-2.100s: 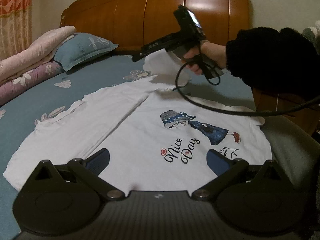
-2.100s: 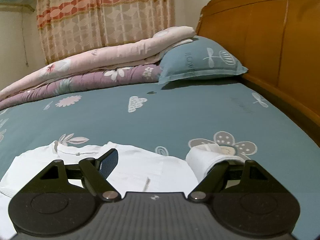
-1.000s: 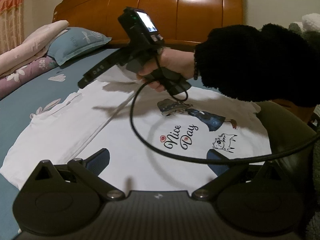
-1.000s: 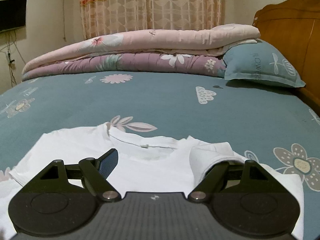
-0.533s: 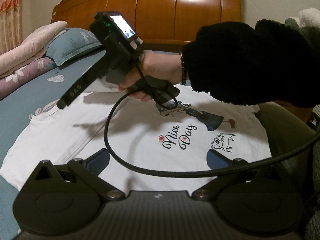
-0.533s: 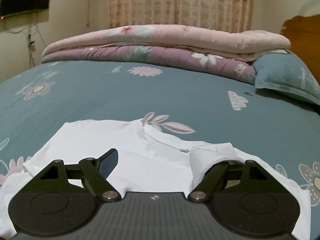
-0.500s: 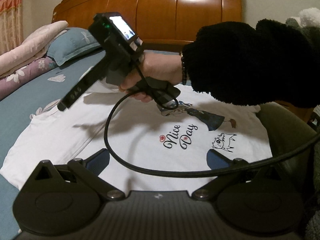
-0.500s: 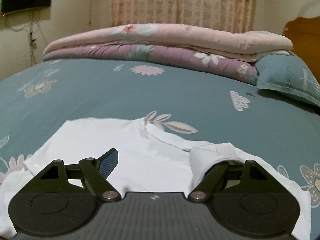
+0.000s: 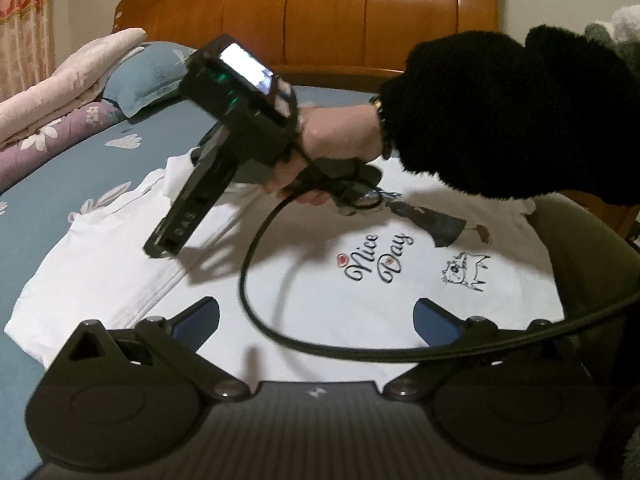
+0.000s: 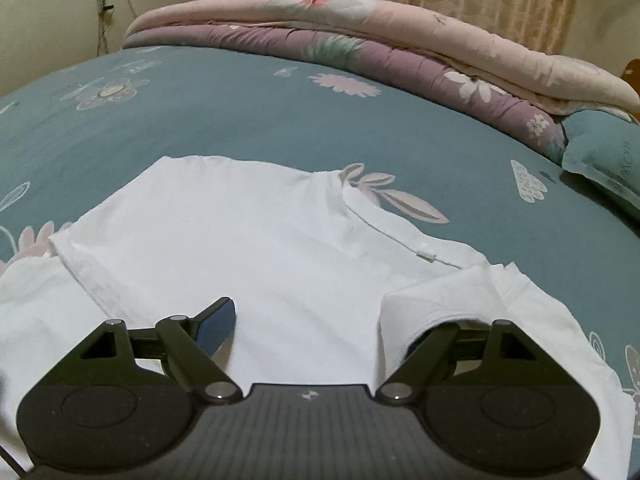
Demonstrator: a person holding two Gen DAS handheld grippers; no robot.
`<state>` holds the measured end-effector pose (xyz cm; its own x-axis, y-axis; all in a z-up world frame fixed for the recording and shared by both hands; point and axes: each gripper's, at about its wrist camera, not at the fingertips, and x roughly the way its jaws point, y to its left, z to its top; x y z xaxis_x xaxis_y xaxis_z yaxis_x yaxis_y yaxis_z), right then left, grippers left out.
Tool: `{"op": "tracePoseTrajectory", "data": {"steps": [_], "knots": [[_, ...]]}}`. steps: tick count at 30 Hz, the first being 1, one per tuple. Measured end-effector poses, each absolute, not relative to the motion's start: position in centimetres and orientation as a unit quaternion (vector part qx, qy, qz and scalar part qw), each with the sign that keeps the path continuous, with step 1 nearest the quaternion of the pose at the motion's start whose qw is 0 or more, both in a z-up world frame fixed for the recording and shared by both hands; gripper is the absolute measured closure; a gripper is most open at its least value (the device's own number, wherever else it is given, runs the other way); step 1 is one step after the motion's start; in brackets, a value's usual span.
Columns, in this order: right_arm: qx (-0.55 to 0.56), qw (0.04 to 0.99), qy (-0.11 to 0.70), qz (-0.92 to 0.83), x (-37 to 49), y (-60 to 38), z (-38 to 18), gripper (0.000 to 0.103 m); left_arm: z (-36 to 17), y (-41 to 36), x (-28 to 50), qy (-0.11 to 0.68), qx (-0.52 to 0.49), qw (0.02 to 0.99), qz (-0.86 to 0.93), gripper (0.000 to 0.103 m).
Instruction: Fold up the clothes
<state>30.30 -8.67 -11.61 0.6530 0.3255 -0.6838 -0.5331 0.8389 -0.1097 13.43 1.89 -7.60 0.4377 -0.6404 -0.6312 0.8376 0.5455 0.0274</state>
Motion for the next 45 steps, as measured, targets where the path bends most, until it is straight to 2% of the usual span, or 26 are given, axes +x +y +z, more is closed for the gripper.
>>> {"op": "tracePoseTrajectory", "data": {"steps": [10,20,24,31,39,45], "knots": [[-0.110,0.896,0.359,0.235,29.8,-10.9,-11.0,0.018,-7.4,4.5,14.4,0.288,0.157,0.842,-0.428,0.001],[0.002,0.918,0.336,0.209,30.9,-13.3,-9.7,0.018,-7.3,7.6,16.1,0.297,0.129,0.865,-0.382,0.001],[-0.009,0.904,0.337,0.261,30.1,-12.1,-9.6,0.018,-7.2,8.7,16.5,0.298,0.119,0.874,-0.364,0.001],[-0.156,0.875,0.349,0.297,27.1,-8.7,-11.5,0.018,-7.1,9.2,16.9,0.298,0.113,0.878,-0.358,0.001],[-0.073,0.918,0.311,0.234,28.2,-10.7,-11.0,0.019,-7.2,9.6,17.2,0.300,0.107,0.882,-0.349,0.001],[-0.129,0.893,0.339,0.267,27.3,-9.5,-12.3,0.018,-7.3,9.4,17.4,0.304,0.109,0.882,-0.344,0.001]]}}
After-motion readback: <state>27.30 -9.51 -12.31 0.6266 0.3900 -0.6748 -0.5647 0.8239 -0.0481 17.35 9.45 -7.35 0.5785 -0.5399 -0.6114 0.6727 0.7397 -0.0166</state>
